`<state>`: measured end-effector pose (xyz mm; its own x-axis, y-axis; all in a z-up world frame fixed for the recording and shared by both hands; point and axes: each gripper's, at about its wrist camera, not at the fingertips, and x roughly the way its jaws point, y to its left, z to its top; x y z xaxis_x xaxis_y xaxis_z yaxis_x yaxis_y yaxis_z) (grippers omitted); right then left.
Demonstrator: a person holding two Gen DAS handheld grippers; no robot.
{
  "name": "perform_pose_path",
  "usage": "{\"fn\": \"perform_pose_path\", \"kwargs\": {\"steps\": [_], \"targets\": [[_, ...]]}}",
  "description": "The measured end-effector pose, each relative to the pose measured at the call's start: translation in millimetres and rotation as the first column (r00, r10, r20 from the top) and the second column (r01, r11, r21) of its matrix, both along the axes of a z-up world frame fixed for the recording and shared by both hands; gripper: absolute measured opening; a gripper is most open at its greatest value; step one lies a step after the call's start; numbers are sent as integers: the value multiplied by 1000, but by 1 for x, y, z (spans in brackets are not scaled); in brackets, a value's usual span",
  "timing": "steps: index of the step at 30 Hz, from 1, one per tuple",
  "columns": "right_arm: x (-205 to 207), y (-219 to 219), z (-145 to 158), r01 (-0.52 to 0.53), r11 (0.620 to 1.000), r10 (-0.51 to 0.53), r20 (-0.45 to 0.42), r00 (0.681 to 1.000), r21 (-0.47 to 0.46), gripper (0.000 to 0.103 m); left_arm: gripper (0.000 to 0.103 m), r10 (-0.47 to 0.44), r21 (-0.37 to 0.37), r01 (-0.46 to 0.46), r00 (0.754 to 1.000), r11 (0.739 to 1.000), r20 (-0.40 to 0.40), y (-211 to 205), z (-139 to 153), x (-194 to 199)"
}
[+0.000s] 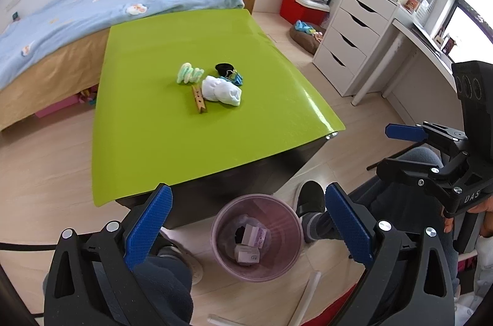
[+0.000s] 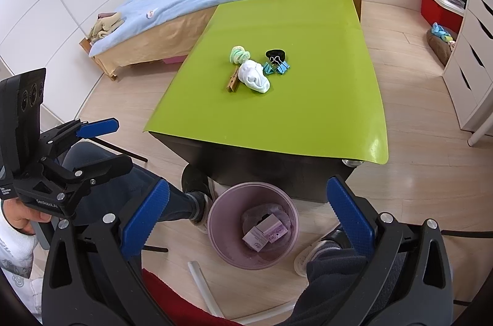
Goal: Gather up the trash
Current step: 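Reach the right gripper to the white sock and grasp it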
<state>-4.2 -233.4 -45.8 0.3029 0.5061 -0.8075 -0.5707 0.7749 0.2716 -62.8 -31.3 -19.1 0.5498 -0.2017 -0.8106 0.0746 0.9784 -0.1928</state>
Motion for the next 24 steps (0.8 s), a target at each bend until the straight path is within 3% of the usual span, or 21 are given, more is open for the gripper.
{"fn": "perform_pose_path", "kwargs": {"steps": [9, 24], "targets": [[23, 30, 1, -51, 998, 52, 9, 999, -32, 100, 96, 44, -8, -44, 999, 999, 18, 17, 5, 13], [106, 113, -19, -185, 969, 191, 24, 981, -162, 100, 96, 104, -11, -104, 994, 995, 24, 42, 8, 28]]}}
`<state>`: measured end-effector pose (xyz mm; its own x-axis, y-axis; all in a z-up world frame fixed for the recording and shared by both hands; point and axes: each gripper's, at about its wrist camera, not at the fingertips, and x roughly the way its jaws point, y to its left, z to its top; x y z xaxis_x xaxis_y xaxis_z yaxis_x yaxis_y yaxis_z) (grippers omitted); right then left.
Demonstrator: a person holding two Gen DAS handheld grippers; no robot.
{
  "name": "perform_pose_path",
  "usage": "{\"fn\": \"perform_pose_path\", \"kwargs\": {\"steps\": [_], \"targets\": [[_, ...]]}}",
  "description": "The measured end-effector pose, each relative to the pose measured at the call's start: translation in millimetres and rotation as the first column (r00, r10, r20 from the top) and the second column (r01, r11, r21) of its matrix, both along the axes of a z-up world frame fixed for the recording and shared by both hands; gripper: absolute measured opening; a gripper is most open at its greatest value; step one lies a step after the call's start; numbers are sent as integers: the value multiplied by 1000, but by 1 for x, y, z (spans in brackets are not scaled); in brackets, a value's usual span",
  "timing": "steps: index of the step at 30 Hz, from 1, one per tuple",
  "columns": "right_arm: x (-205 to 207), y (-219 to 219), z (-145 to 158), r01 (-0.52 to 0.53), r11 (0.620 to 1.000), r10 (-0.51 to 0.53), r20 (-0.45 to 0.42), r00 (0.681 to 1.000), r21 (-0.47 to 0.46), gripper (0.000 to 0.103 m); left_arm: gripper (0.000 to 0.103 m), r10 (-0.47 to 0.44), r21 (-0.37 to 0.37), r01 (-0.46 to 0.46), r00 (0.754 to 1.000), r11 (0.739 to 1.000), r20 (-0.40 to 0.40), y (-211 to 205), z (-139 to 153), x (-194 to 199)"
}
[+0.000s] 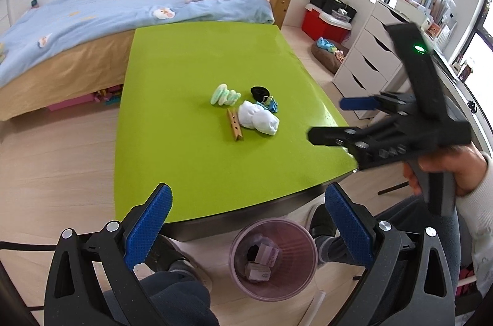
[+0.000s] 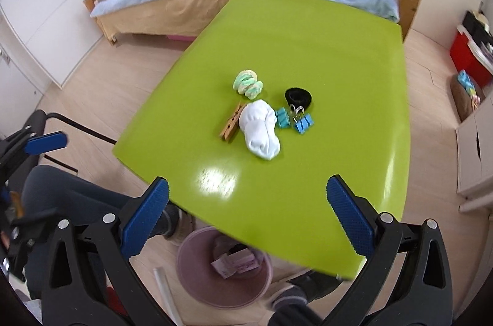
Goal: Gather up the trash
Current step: 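Reach the right gripper to the white sock and grasp it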
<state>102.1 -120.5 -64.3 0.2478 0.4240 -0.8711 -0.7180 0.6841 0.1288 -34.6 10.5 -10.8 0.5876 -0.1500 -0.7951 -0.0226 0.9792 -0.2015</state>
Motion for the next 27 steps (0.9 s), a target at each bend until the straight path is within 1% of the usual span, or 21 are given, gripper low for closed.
{"fn": "perform_pose_path", "kwargs": {"steps": [3, 6, 11, 13, 15, 17, 19, 21, 22, 24, 25, 27], "targets": [[13, 16, -8, -24, 999, 24, -2, 1000, -35, 100, 96, 5, 2, -5, 1000, 1000, -3, 2, 0, 3], [26, 31, -18, -49, 997, 48, -24, 999, -66, 100, 96, 12, -5, -12, 1000, 1000, -5, 4, 0, 4], [43, 53, -43, -92, 986, 84, -66, 994, -142, 100, 96, 23, -12, -23, 1000, 1000, -9, 8, 0, 5], [47, 58, -51, -104, 981, 92, -79, 993, -163, 96, 96, 27, -14, -27, 1000, 1000, -10, 10, 0, 5], [49, 62, -59, -118, 976, 102, -94, 990, -182, 83, 96, 32, -17, -33, 999, 999, -14, 12, -1, 5], [52, 66, -68, -129, 970, 107, -111, 988, -205, 77, 96, 36, -17, -37, 999, 999, -18, 13, -2, 6], [53, 69, -73, -135, 967, 111, -121, 986, -215, 68, 96, 39, -20, -39, 999, 999, -23, 14, -4, 7], [55, 70, -76, -136, 966, 111, -124, 986, -220, 55, 96, 40, -22, -40, 999, 999, -25, 15, -4, 8], [56, 70, -78, -136, 966, 110, -126, 986, -220, 51, 96, 40, -23, -40, 999, 999, -27, 15, -5, 9], [57, 71, -80, -139, 964, 113, -127, 985, -224, 32, 96, 40, -25, -40, 999, 999, -29, 16, -6, 10], [57, 71, -80, -140, 964, 115, -122, 986, -227, 32, 95, 40, -26, -41, 999, 999, -31, 16, -6, 10], [57, 69, -79, -138, 966, 114, -119, 986, -218, 27, 96, 39, -27, -40, 999, 999, -31, 17, -7, 11]]}}
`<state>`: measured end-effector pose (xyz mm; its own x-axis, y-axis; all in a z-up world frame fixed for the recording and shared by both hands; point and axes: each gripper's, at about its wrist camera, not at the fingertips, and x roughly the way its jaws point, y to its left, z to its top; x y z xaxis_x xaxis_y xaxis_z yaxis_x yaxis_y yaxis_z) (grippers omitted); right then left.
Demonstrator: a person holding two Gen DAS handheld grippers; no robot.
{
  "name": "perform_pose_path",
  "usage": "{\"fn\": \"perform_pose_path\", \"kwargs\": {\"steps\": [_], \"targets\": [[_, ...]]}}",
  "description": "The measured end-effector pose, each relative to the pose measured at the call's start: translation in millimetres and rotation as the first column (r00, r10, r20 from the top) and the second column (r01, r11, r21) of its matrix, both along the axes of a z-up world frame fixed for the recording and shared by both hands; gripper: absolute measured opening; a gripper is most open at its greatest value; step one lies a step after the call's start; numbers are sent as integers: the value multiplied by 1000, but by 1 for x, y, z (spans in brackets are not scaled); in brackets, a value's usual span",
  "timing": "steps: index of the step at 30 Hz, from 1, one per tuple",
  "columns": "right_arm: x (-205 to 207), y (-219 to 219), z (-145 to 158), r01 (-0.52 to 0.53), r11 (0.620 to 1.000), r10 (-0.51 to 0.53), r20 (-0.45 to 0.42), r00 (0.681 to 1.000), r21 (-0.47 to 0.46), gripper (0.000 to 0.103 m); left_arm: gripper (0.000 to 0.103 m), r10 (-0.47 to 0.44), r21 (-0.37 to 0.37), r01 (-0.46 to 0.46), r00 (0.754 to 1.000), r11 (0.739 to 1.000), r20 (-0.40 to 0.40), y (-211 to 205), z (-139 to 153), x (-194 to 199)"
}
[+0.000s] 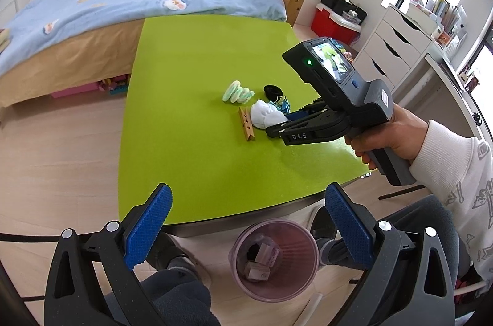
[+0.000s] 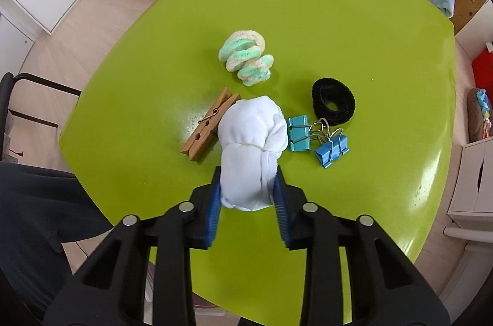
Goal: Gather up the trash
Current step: 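Reach the right gripper to the white sock and grasp it, then grasp the wooden clothespin with the left gripper while the right gripper holds the sock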
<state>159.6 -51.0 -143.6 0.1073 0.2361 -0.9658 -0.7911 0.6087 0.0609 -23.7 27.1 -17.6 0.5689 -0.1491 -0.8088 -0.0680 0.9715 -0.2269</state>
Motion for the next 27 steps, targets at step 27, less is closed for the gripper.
{"fn": "perform_pose_path", "kwargs": {"steps": [27], "targets": [[-21, -85, 53, 227, 957, -234, 21, 972, 182, 26, 96, -50, 94, 60, 994, 994, -102, -18, -27, 105]]}}
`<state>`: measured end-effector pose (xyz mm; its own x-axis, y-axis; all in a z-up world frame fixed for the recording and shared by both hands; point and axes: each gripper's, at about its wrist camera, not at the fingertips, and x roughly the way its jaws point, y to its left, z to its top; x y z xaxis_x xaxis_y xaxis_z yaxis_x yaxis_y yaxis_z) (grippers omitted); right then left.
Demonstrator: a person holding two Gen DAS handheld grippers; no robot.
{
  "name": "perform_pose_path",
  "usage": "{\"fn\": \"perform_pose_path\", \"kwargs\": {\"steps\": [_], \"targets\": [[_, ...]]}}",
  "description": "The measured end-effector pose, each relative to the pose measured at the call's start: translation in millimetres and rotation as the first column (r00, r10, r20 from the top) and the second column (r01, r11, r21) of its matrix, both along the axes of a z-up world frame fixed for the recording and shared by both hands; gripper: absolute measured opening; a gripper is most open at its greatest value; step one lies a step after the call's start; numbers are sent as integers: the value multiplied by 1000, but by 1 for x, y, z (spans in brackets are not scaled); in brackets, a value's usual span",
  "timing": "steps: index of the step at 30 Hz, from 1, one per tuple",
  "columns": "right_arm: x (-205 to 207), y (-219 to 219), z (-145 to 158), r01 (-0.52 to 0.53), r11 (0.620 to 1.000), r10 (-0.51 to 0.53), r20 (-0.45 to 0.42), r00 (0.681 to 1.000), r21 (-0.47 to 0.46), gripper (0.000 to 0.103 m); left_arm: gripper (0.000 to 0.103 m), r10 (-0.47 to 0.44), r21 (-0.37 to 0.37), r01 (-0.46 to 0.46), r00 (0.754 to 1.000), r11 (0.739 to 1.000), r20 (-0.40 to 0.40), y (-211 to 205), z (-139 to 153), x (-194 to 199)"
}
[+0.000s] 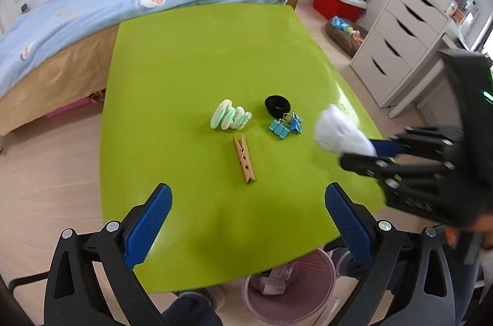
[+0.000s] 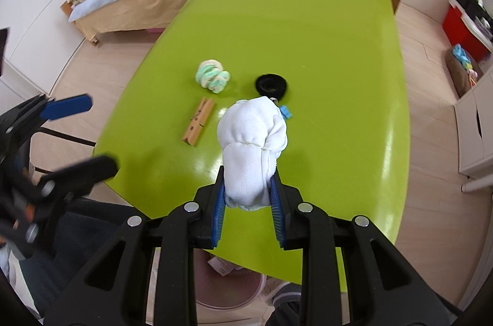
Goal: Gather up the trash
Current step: 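Grasp the wooden clothespin with the left gripper while the right gripper holds the sock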
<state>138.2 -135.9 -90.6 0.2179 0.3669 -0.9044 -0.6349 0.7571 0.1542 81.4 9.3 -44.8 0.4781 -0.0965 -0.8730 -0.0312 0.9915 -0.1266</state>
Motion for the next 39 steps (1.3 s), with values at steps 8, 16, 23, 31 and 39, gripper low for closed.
{"fn": "perform_pose_path", "kwargs": {"steps": [8, 16, 23, 31, 39], "targets": [[3, -17, 1, 42, 999, -42, -1, 999, -3, 26, 96, 40, 9, -39, 993, 999, -110, -4, -32, 44], [7, -27, -1, 57, 998, -57, -5, 998, -12, 26, 95, 108, 61, -98, 975, 993, -192, -7, -63, 69], [8, -30, -3, 59, 998, -59, -7, 998, -15, 26, 65, 107, 67, -95, 969, 993, -224, -16, -77, 75], [8, -30, -3, 62, 998, -62, -4, 998, -12, 26, 13, 110, 84, -94, 968, 992, -224, -8, -78, 70], [3, -29, 2, 66, 998, -66, 5, 998, 3, 26, 13, 34, 64, -24, 986, 998, -160, -9, -60, 52]]}}
